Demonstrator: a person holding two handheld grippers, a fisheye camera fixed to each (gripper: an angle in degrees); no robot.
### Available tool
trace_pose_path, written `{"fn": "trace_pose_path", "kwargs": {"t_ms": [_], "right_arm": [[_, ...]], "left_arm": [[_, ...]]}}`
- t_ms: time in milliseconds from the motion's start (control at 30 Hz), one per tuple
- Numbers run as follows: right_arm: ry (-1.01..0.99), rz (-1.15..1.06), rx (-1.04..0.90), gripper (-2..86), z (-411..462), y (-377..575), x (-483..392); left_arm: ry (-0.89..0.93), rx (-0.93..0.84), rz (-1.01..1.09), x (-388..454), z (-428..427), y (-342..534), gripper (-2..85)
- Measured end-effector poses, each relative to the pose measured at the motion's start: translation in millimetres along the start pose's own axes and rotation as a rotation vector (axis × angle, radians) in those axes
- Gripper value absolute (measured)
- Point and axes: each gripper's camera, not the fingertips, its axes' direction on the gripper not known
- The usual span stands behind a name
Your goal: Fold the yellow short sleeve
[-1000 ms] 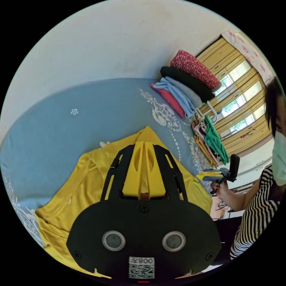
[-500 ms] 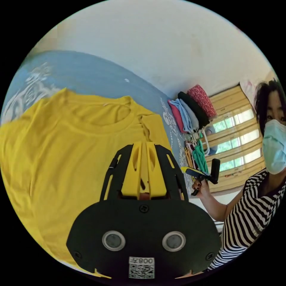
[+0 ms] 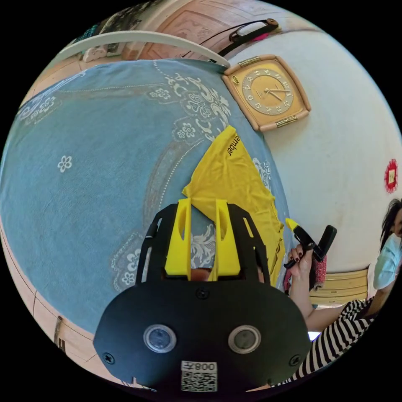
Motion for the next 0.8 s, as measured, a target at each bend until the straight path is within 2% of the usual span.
{"fn": "trace_pose_path", "kwargs": {"t_ms": [133,333,500,667,800], "right_arm": [[0.032,-0.114,-0.092,7.1,61.5,-106.1,-4.9],[0.034,-0.164,-0.253,8.0,145.1,-222.6,-6.8],[0.104,-0.21,-0.324,8.1,194.7,-280.4,-21.7],[0.165,-0.23,-0.431,5.8,240.7,-320.2,-30.0],[0.242,-0.264,-0.44,1.6,260.5,-348.6,-38.2]], "left_arm": [[0.06,0.054,-0.036,-8.9,-40.2,-0.7,8.2],[0.125,0.078,-0.045,-15.9,-98.9,-2.6,7.8],[0.216,0.102,-0.072,-18.6,-141.3,1.2,7.9],[0.233,0.107,-0.083,-20.8,-175.8,-0.7,6.3],[0.192,0.097,-0.103,-20.0,-205.2,-4.6,1.7]]}}
